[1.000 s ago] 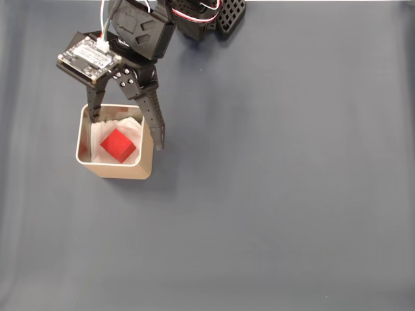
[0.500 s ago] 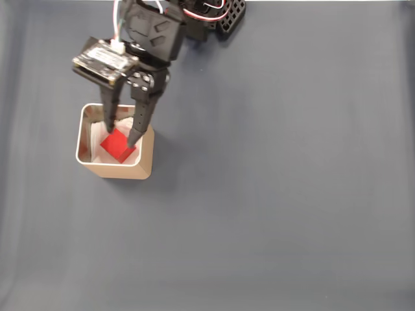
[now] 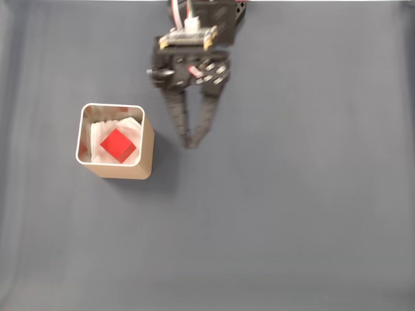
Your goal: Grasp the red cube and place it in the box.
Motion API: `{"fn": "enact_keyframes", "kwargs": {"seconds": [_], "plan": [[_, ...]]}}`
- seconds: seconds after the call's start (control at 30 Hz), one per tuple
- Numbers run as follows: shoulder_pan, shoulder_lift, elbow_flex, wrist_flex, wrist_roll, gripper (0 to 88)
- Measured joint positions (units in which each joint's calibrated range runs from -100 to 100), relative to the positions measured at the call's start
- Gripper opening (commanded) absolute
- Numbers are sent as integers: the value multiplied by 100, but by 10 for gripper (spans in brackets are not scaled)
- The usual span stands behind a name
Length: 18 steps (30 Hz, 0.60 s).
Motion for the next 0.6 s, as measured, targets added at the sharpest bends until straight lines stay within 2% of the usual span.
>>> {"fn": "enact_keyframes", "kwargs": {"seconds": [0.3, 0.6], "plan": [[-451, -963, 1330, 8, 112, 1], [-286, -1988, 2632, 439, 127, 1]]}}
